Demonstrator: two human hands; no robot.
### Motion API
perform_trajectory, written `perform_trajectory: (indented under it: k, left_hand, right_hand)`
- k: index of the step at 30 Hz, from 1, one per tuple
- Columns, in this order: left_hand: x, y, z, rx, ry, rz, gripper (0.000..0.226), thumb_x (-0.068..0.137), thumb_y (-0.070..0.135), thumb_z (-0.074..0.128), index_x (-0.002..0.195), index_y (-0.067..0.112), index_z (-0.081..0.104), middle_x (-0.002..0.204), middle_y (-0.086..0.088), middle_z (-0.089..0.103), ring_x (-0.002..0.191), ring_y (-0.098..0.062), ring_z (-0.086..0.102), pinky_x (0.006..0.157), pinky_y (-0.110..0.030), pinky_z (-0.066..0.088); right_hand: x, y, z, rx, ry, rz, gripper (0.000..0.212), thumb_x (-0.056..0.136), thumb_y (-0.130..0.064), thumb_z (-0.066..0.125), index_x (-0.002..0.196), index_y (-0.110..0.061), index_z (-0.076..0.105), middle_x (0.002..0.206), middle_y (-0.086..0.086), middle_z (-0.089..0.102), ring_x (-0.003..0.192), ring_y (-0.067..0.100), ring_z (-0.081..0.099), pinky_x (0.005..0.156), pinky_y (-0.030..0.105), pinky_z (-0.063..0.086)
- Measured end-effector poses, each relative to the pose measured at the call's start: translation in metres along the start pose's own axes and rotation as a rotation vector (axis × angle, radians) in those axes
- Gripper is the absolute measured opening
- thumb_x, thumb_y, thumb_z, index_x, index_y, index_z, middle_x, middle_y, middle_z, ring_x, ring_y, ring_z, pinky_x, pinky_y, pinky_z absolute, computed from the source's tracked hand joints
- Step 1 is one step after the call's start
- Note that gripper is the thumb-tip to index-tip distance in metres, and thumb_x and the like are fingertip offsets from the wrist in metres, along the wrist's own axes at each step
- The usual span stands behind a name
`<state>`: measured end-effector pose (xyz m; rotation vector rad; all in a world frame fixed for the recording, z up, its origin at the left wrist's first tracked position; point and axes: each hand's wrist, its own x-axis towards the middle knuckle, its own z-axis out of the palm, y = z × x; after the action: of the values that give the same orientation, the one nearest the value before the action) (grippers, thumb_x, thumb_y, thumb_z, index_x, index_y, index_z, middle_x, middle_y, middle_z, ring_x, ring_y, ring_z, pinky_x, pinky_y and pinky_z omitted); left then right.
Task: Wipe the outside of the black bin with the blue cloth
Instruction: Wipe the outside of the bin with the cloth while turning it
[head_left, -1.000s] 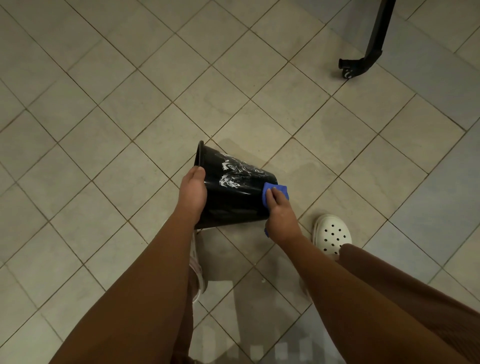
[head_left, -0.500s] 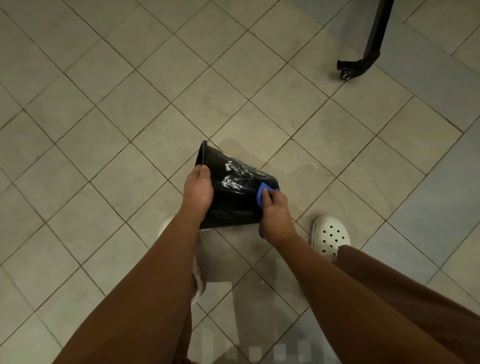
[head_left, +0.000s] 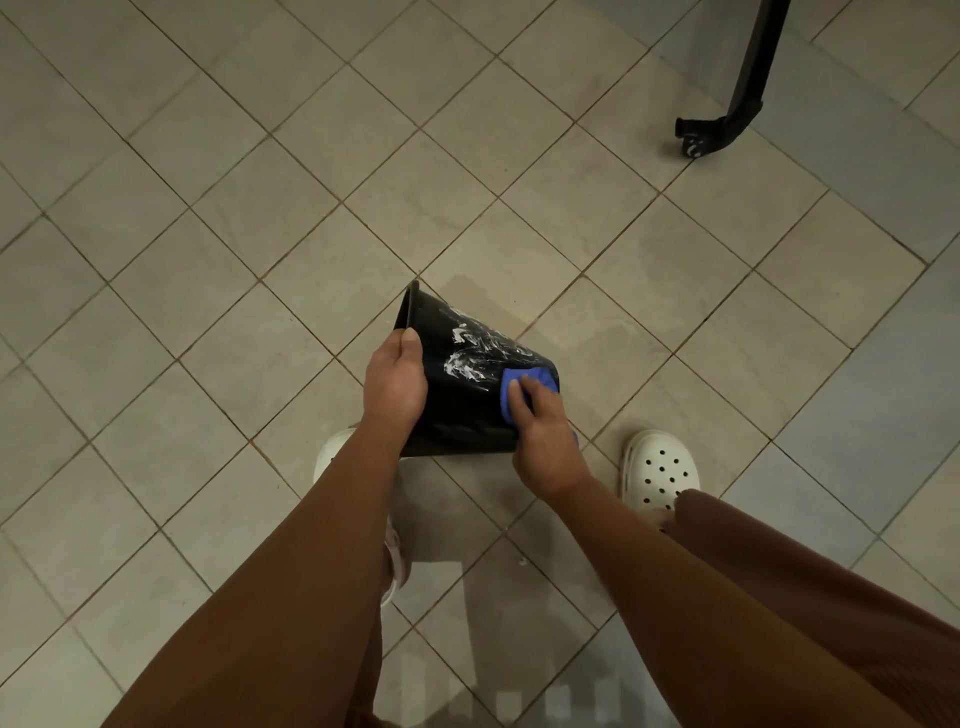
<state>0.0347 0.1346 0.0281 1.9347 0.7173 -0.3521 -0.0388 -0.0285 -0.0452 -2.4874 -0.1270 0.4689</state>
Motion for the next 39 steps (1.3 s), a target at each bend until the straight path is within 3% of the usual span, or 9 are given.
perform_trajectory:
  k: [3, 7, 12, 19, 22, 26, 30, 33, 39]
  left_hand:
    - [-0.001, -0.001, 0.001, -0.005, -0.008, 0.005, 0.033, 0.105, 0.032, 0.033, 0.101, 0.012, 0.06, 0.093, -0.003, 0.059, 0.093, -0.022, 0.057, 0.09, -0.04, 0.046]
    - [0.0, -0.002, 0.003, 0.008, 0.006, 0.011, 0.031, 0.105, 0.033, 0.034, 0.093, 0.015, 0.056, 0.083, 0.001, 0.056, 0.089, -0.022, 0.055, 0.086, -0.038, 0.045]
    - [0.001, -0.001, 0.0, 0.035, 0.001, 0.007, 0.042, 0.105, 0.035, 0.033, 0.11, 0.003, 0.06, 0.111, -0.021, 0.063, 0.11, -0.038, 0.059, 0.1, -0.051, 0.047]
    - [0.0, -0.002, 0.0, -0.008, 0.002, -0.042, 0.04, 0.105, 0.035, 0.033, 0.111, 0.008, 0.061, 0.102, -0.01, 0.062, 0.108, -0.032, 0.06, 0.098, -0.046, 0.048]
    - [0.0, -0.002, 0.0, 0.006, -0.004, -0.023, 0.04, 0.106, 0.035, 0.033, 0.111, 0.007, 0.061, 0.101, -0.009, 0.062, 0.108, -0.032, 0.06, 0.099, -0.046, 0.047]
    - [0.0, -0.001, -0.003, 0.006, -0.011, -0.032, 0.04, 0.106, 0.034, 0.032, 0.113, 0.007, 0.06, 0.102, -0.008, 0.062, 0.107, -0.03, 0.06, 0.096, -0.042, 0.047]
    - [-0.001, 0.0, -0.002, 0.023, -0.043, -0.005, 0.04, 0.106, 0.035, 0.033, 0.115, 0.008, 0.06, 0.109, -0.013, 0.064, 0.108, -0.032, 0.06, 0.099, -0.049, 0.048]
    - [-0.003, 0.002, -0.001, 0.025, -0.05, -0.008, 0.042, 0.105, 0.036, 0.033, 0.117, 0.007, 0.06, 0.114, -0.015, 0.064, 0.111, -0.033, 0.059, 0.102, -0.051, 0.046]
    - [-0.001, 0.0, -0.002, 0.007, -0.068, -0.047, 0.041, 0.105, 0.037, 0.033, 0.114, 0.009, 0.062, 0.11, -0.014, 0.066, 0.108, -0.032, 0.061, 0.102, -0.052, 0.046]
  right_hand:
    - [0.006, -0.006, -0.005, 0.007, -0.002, -0.062, 0.074, 0.08, 0.005, 0.059, 0.145, -0.003, 0.026, 0.152, 0.02, 0.022, 0.142, 0.035, 0.018, 0.116, 0.046, 0.018]
    - [0.01, 0.001, -0.012, 0.106, -0.022, 0.117, 0.064, 0.096, -0.008, 0.047, 0.149, -0.006, 0.012, 0.157, 0.011, 0.006, 0.146, 0.025, 0.002, 0.117, 0.03, -0.001]
    - [-0.005, -0.006, -0.012, 0.108, 0.03, 0.104, 0.053, 0.099, -0.016, 0.042, 0.147, -0.004, 0.022, 0.156, 0.012, 0.014, 0.145, 0.025, 0.007, 0.112, 0.024, 0.0]
    - [0.008, 0.004, -0.02, 0.094, -0.06, 0.07, 0.083, 0.081, 0.005, 0.064, 0.148, -0.009, 0.018, 0.157, 0.008, 0.012, 0.146, 0.02, 0.006, 0.113, 0.019, -0.001]
    - [0.005, 0.004, -0.017, 0.103, -0.04, 0.154, 0.083, 0.079, 0.004, 0.067, 0.147, -0.008, 0.022, 0.156, 0.009, 0.016, 0.145, 0.023, 0.012, 0.117, 0.027, 0.006]
    - [-0.003, 0.004, -0.007, 0.124, 0.068, -0.024, 0.069, 0.071, 0.017, 0.064, 0.135, 0.0, 0.044, 0.143, 0.021, 0.04, 0.136, 0.038, 0.033, 0.113, 0.047, 0.023]
    - [0.011, -0.005, -0.013, 0.131, 0.027, -0.032, 0.081, 0.076, 0.008, 0.066, 0.145, -0.011, 0.029, 0.154, 0.008, 0.025, 0.144, 0.022, 0.016, 0.115, 0.027, 0.005]
    - [0.017, -0.002, -0.02, 0.119, -0.047, 0.114, 0.087, 0.077, 0.0, 0.07, 0.148, -0.012, 0.021, 0.156, 0.006, 0.018, 0.145, 0.02, 0.012, 0.114, 0.023, 0.001]
    - [0.002, 0.002, -0.012, 0.182, 0.076, 0.047, 0.062, 0.08, 0.011, 0.06, 0.137, -0.003, 0.043, 0.145, 0.016, 0.039, 0.138, 0.03, 0.031, 0.113, 0.026, 0.011]
